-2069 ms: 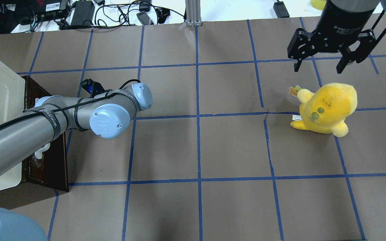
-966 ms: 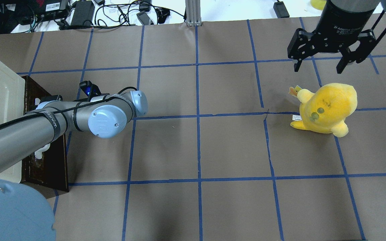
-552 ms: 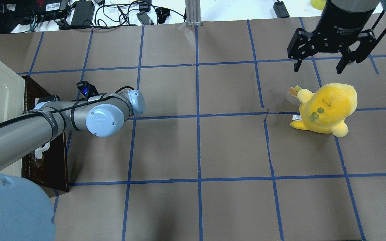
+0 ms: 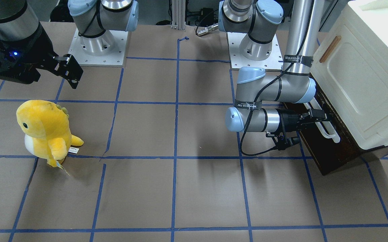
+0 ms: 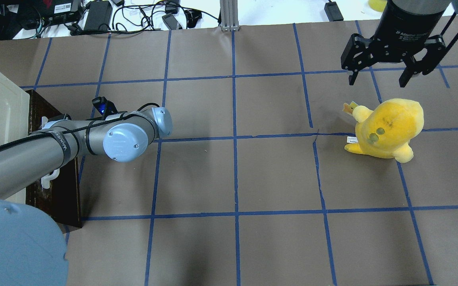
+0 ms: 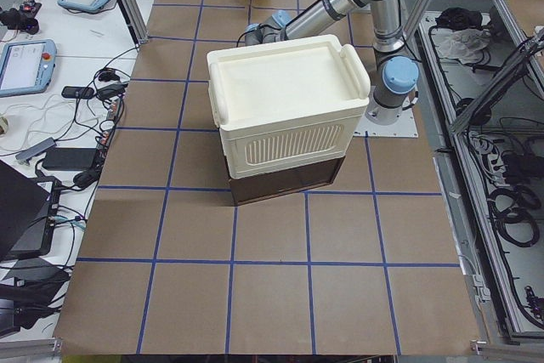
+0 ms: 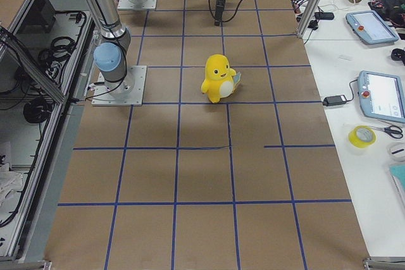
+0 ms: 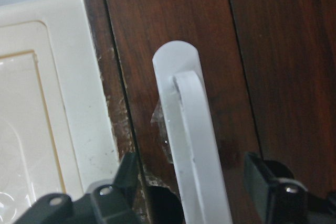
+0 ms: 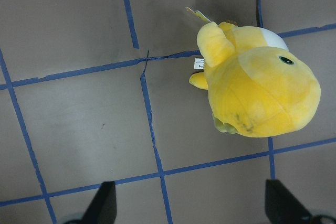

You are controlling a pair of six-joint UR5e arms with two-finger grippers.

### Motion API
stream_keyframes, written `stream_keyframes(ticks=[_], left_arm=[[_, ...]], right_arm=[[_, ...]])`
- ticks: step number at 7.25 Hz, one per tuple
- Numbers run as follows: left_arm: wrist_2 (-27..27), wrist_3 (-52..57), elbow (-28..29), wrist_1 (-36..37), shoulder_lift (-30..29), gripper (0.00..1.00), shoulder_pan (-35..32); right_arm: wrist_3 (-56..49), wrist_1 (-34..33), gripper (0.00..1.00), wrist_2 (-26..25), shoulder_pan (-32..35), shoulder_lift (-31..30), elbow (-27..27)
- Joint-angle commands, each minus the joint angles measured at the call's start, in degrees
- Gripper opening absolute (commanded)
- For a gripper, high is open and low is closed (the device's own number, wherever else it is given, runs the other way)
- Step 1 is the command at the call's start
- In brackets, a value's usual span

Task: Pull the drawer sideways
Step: 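Close the left gripper around the white bar handle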

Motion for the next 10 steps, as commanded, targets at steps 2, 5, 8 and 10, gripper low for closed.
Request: stream_keyframes(ticks=[2, 5, 8, 10], left_arm=[[0.1, 0.4, 0.3, 0.0, -0.2, 0.51, 0.0], [0.0, 0.1, 0.3, 0.2, -0.4, 0.48, -0.2], [0.0, 0.0, 0.3, 0.4, -0.8, 0.42, -0.3], [0.0, 0.0, 0.3, 0.4, -0.8, 0.39, -0.3]], right_arm=[[0.0, 0.0, 1.0, 0.0, -0.1, 0.0, 0.0], [0.0, 0.0, 1.0, 0.0, 0.0, 0.0, 0.0], [0.0, 0.0, 1.0, 0.0, 0.0, 0.0, 0.0], [0.0, 0.0, 1.0, 0.0, 0.0, 0.0, 0.0]])
